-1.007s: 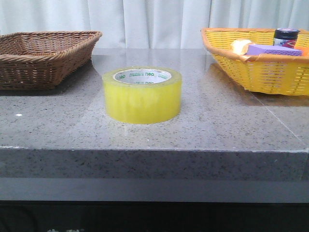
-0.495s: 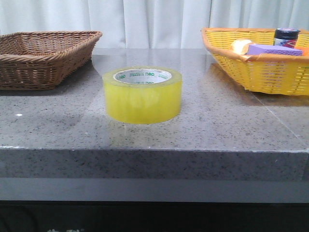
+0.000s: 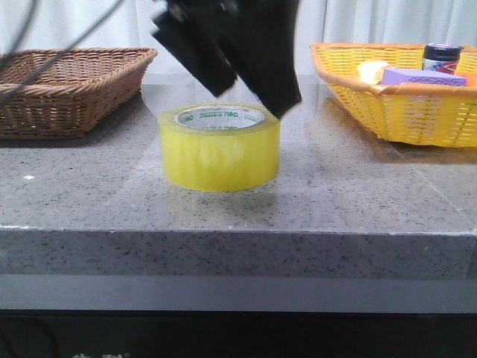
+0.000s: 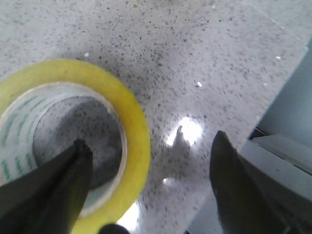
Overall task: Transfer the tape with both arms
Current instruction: 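Lower the left gripper onto the tape roll and grasp its rim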
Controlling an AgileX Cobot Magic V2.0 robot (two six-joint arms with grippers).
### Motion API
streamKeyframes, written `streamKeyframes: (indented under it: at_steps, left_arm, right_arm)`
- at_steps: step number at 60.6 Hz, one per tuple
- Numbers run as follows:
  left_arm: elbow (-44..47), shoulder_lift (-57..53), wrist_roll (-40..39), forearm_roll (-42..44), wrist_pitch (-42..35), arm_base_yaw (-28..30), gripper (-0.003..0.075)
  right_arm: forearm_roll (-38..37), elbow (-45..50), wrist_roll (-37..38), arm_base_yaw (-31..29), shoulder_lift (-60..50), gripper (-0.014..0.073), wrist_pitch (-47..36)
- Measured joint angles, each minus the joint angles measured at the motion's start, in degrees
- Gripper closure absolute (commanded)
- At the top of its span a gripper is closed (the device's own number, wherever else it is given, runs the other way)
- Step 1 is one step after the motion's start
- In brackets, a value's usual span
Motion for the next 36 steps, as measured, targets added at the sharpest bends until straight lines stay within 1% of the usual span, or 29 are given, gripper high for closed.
streamKeyframes:
  at_steps: [10,13,15,21,24,26,31,36]
  left_arm:
    - [-3.0,5.5,0.1,0.0,0.0,0.0,0.023]
    - [-3.4,6.9,0.1,0.0,0.0,0.0,0.0244]
    - [-3.7,7.7,0.1,0.0,0.0,0.0,0.0274]
    - [-3.9,9.0,-0.2,0.1,0.1,0.0,0.0398]
    - [-4.1,9.2,-0.2,0.6,0.3,0.0,0.0473]
    - [-4.1,9.2,-0.3,0.7,0.3,0.0,0.0505]
    - [-4.1,9.2,-0.3,1.0,0.6,0.0,0.0552]
    - [-4.6,9.2,-0.4,1.0,2.1,0.0,0.0554]
  right_arm:
    - [0.0,0.0,0.0,0.0,0.0,0.013,0.0]
    - [0.0,0.0,0.0,0.0,0.0,0.013,0.0]
    - [0.0,0.0,0.0,0.0,0.0,0.013,0.0]
    - [0.0,0.0,0.0,0.0,0.0,0.013,0.0]
    - [0.0,0.0,0.0,0.0,0.0,0.013,0.0]
    - [0.0,0.0,0.0,0.0,0.0,0.013,0.0]
    - [0.0,0.0,0.0,0.0,0.0,0.013,0.0]
    - [0.0,0.0,0.0,0.0,0.0,0.013,0.0]
